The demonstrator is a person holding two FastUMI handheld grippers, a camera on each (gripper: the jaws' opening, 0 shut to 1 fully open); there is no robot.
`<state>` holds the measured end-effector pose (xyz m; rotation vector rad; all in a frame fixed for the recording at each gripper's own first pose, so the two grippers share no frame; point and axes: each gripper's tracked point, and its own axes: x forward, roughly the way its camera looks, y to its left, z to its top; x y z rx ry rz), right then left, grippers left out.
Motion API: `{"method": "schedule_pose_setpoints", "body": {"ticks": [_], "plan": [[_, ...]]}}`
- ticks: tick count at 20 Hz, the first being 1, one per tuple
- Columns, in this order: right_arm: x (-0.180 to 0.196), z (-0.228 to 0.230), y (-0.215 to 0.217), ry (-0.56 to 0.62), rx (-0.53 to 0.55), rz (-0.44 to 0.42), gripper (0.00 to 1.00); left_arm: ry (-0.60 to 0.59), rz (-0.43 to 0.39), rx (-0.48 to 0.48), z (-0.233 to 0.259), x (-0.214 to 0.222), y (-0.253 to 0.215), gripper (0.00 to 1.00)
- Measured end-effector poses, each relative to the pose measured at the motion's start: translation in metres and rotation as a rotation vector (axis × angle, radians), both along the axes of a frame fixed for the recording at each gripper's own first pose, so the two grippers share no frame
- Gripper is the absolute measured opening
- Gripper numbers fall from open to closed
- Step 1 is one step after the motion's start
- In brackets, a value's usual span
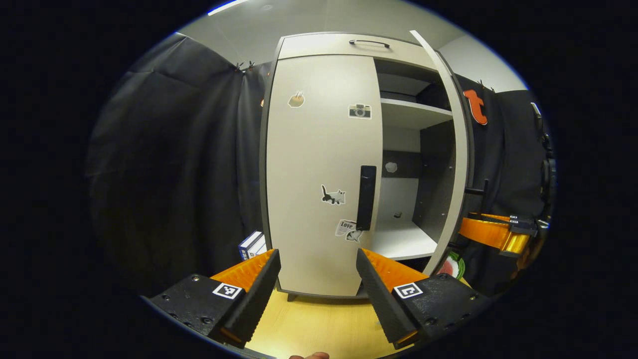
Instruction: Open the right door of the double-door shoe cabinet with the right hand, and open the left door with the left hand.
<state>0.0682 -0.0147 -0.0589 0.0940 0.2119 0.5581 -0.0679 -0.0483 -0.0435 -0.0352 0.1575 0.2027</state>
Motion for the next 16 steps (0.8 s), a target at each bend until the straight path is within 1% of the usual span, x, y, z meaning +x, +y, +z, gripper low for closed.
{"method": "schedule_pose_setpoints", "body": {"ticks": [4,7,14,16], "plan": [[-0.007,0.001,-0.018,0.004,0.018,-0.002,0.18,0.002,0.000,-0.002,0.000,-0.009,-0.017,0.95],[-0.009,0.003,-0.030,0.004,0.026,-0.026,0.17,0.008,-0.011,-0.005,-0.002,-0.011,-0.031,0.95],[-0.017,0.010,-0.054,0.004,0.023,-0.106,0.17,0.019,-0.074,-0.016,-0.006,-0.011,-0.067,0.95],[-0.020,0.013,-0.058,0.017,0.040,-0.118,0.17,0.023,-0.092,-0.022,-0.008,-0.008,-0.076,0.95]]}}
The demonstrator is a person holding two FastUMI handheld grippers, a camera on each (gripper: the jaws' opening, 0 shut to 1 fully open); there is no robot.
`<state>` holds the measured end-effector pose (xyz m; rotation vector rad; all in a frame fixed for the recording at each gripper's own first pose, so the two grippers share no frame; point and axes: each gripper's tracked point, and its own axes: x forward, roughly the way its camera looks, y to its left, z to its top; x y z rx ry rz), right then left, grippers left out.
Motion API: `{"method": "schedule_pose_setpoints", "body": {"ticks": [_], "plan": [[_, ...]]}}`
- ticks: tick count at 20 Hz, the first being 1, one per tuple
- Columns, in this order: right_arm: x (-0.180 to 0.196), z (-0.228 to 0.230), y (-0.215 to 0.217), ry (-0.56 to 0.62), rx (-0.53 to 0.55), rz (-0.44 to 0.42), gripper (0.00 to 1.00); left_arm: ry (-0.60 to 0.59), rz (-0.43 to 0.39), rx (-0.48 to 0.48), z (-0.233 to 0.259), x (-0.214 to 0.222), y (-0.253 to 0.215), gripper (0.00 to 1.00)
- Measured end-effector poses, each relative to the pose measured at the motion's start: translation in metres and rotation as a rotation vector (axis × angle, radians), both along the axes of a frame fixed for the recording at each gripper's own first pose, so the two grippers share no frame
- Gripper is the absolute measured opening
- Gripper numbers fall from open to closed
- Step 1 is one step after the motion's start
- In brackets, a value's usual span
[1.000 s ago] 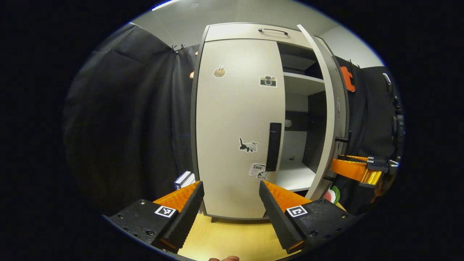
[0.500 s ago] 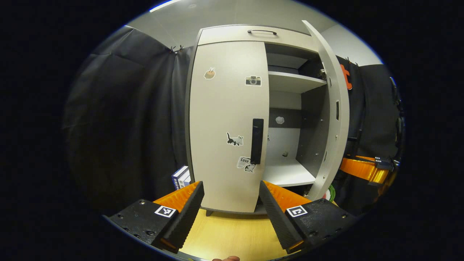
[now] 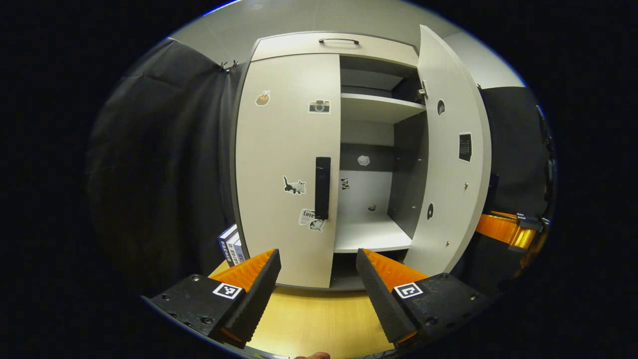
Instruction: Open the right door of the double-door shoe cabinet with the right hand, and open the left door with the left hand.
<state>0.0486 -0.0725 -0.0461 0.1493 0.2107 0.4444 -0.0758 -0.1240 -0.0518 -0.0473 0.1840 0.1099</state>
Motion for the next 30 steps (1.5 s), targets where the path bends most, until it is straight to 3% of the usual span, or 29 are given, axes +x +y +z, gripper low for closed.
{"method": "schedule_pose_setpoints", "body": {"ticks": [5,6,12,16,21,30], "plan": [[0.002,0.000,-0.018,-0.006,-0.004,-0.072,0.16,0.005,-0.023,0.000,-0.003,0.005,-0.009,0.95],[0.004,0.000,-0.024,-0.008,-0.009,-0.093,0.10,0.005,-0.025,-0.001,-0.004,0.005,-0.009,0.95],[0.012,-0.003,-0.060,-0.003,-0.022,-0.223,0.11,0.012,-0.061,-0.008,-0.005,0.016,-0.022,0.95],[0.015,-0.002,-0.059,0.006,0.022,-0.228,0.08,0.014,-0.091,-0.003,-0.006,0.027,-0.030,0.95],[0.010,-0.003,-0.064,0.000,-0.014,-0.257,0.08,0.020,-0.116,-0.007,-0.008,0.043,-0.030,0.95],[-0.006,0.012,-0.085,-0.034,-0.078,-0.403,0.08,-0.008,-0.106,0.031,-0.001,0.105,0.003,0.95]]}}
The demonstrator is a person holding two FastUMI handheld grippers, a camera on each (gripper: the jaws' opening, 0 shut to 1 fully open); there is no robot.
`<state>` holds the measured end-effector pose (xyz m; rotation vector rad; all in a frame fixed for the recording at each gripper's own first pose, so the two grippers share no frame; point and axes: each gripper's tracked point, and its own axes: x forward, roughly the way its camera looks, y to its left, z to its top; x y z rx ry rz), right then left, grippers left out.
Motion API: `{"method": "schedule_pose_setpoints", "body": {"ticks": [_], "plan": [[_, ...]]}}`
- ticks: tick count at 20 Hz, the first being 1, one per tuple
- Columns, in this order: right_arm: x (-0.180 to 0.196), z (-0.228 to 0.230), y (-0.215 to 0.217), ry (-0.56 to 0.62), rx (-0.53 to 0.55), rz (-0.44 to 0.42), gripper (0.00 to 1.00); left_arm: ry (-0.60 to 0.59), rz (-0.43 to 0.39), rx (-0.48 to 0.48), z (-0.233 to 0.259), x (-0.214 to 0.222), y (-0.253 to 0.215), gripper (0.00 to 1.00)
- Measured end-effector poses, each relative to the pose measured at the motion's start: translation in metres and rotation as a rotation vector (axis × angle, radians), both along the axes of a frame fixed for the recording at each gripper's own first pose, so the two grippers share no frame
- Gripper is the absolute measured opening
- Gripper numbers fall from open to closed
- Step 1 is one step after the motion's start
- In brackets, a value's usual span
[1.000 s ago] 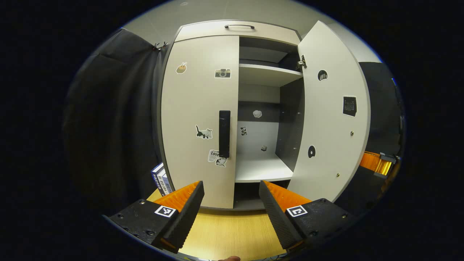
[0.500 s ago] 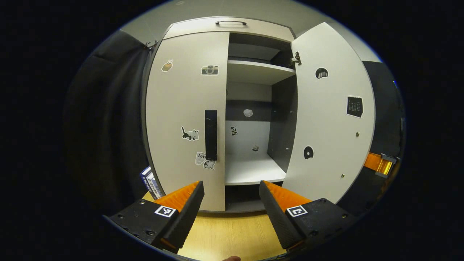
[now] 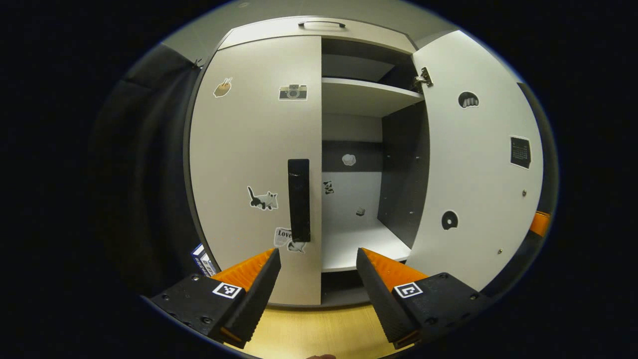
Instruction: Open the right door of the double-door shoe cabinet with the right hand, and open the left door with the left hand.
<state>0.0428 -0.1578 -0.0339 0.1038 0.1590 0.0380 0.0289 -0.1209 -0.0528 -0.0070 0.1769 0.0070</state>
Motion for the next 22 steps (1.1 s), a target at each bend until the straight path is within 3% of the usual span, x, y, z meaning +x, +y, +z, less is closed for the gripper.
{"method": "schedule_pose_setpoints", "body": {"ticks": [9,10,11,12,15,16,17,18,20,22], "plan": [[-0.016,-0.005,-0.022,0.017,-0.060,-0.151,0.08,-0.048,0.002,0.073,0.008,0.065,0.021,0.95],[-0.019,-0.007,-0.024,0.026,-0.067,-0.163,0.16,-0.053,0.005,0.075,0.009,0.070,0.023,0.95],[-0.021,-0.008,-0.026,0.033,-0.071,-0.174,0.08,-0.055,0.003,0.072,0.010,0.076,0.024,0.95],[-0.021,-0.011,-0.027,0.037,-0.071,-0.180,0.09,-0.054,0.000,0.070,0.009,0.080,0.025,0.95],[-0.023,-0.017,-0.036,0.051,-0.081,-0.223,0.18,-0.069,0.019,0.071,0.012,0.088,0.032,0.89],[-0.025,-0.019,-0.038,0.056,-0.084,-0.231,0.32,-0.074,0.017,0.072,0.013,0.090,0.032,0.86],[-0.027,-0.020,-0.039,0.057,-0.086,-0.238,0.38,-0.077,0.019,0.074,0.014,0.092,0.032,0.84],[-0.029,-0.021,-0.041,0.058,-0.085,-0.246,0.55,-0.073,0.016,0.077,0.012,0.095,0.032,0.82],[-0.032,-0.024,-0.046,0.068,-0.086,-0.268,0.64,-0.067,0.008,0.078,0.010,0.100,0.031,0.79],[-0.035,-0.029,-0.053,0.082,-0.085,-0.289,0.65,-0.059,0.008,0.076,0.007,0.103,0.030,0.74]]}}
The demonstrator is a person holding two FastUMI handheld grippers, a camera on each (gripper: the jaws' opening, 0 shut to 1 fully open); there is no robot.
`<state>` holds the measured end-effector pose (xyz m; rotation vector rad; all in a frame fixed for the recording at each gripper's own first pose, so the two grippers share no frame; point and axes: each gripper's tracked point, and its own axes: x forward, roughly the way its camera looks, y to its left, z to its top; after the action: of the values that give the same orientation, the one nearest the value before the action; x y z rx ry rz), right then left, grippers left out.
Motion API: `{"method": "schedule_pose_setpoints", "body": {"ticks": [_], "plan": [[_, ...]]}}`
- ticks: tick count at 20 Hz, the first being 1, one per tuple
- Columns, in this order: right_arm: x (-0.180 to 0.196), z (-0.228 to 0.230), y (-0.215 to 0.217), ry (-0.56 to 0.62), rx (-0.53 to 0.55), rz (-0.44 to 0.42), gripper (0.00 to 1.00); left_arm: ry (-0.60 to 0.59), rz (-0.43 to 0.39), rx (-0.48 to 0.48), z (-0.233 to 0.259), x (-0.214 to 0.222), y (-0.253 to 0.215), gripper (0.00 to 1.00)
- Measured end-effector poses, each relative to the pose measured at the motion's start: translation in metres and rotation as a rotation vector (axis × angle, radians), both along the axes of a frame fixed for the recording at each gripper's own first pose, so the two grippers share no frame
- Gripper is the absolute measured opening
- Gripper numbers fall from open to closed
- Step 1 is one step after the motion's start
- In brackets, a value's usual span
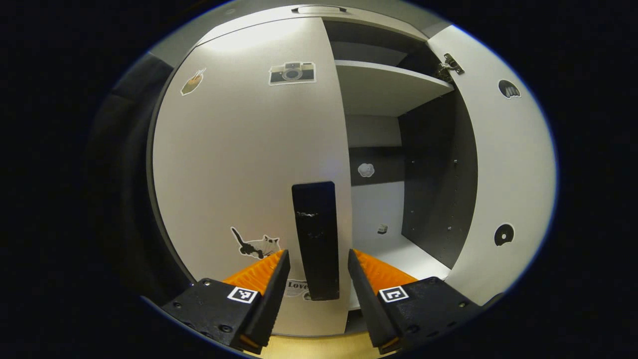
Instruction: Open the right door of the double-door shoe cabinet with the right hand, and open the left door with the left hand.
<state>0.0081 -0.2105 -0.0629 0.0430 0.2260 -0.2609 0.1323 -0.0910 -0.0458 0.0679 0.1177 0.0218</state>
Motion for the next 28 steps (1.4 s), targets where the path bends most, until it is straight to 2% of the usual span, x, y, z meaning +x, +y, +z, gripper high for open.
{"method": "schedule_pose_setpoints", "body": {"ticks": [5,7,13,14,15,24,28], "plan": [[-0.006,-0.008,-0.013,0.016,0.018,-0.042,0.65,-0.007,0.032,-0.002,-0.001,0.005,0.004,0.58],[-0.007,-0.009,-0.018,0.019,0.016,-0.054,0.65,-0.018,0.052,-0.011,-0.001,0.006,0.006,0.58],[-0.006,-0.009,-0.018,0.015,0.032,-0.049,0.71,-0.048,0.045,-0.040,-0.001,0.006,0.001,0.46],[-0.008,-0.010,-0.018,0.016,0.033,-0.047,0.67,-0.047,0.050,-0.037,-0.001,0.006,0.001,0.37],[-0.009,-0.010,-0.018,0.017,0.033,-0.045,0.67,-0.043,0.051,-0.034,-0.002,0.007,0.001,0.35],[-0.029,-0.012,-0.026,0.013,0.075,-0.057,0.67,-0.012,0.017,-0.076,-0.004,0.001,0.000,0.25],[-0.031,-0.011,-0.024,0.001,0.102,-0.051,0.67,-0.006,0.000,-0.085,-0.004,-0.012,0.001,0.23]]}}
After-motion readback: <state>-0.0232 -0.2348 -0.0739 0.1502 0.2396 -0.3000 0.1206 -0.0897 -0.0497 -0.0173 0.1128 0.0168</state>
